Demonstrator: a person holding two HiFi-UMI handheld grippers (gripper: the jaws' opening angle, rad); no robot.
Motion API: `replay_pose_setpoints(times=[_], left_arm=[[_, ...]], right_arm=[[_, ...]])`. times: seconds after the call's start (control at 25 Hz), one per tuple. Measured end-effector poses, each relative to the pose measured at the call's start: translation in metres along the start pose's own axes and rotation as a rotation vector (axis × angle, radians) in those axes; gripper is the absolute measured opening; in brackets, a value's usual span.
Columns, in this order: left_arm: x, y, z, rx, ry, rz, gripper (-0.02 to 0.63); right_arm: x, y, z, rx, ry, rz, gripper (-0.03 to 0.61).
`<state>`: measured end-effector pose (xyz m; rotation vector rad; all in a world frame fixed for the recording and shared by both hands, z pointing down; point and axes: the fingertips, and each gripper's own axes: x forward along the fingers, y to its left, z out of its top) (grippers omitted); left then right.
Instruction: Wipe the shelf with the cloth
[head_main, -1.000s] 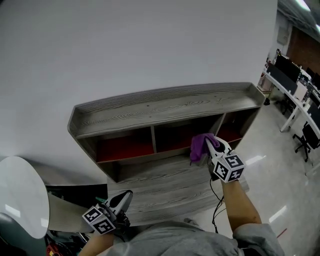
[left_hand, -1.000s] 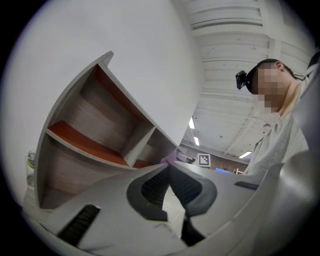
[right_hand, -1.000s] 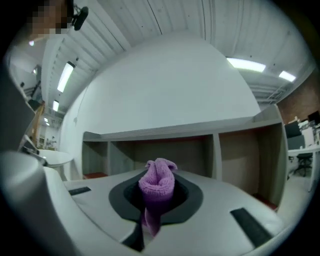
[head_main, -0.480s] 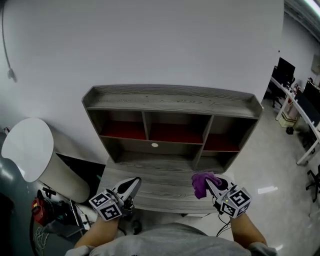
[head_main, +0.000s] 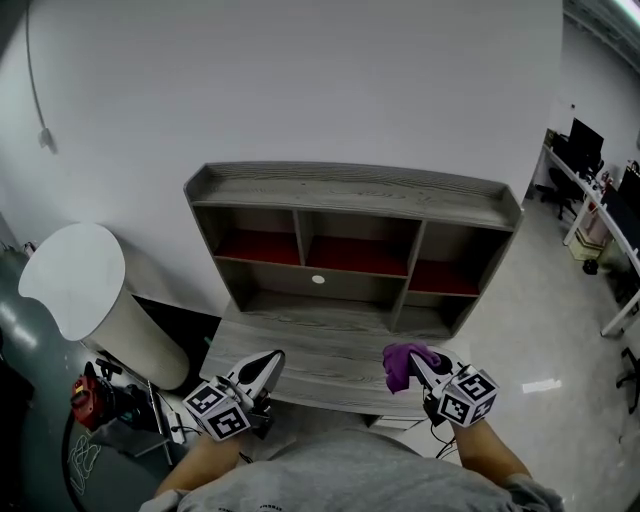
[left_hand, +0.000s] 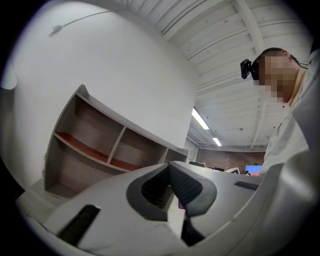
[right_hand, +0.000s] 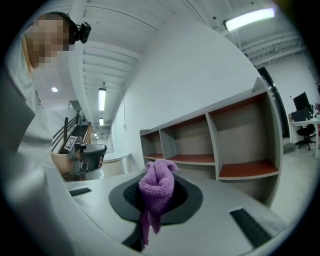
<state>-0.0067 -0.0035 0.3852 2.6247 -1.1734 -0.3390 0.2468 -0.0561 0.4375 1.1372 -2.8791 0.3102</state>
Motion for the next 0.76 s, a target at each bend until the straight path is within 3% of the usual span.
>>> replay_pose_setpoints(times=[0.76], left_arm=[[-0.004, 0.014, -0.005, -0.046, -0.001, -0.023, 0.035]], right_arm=[[0.011, 0.011, 0.003, -0.052, 0.017, -0.01, 0.035]])
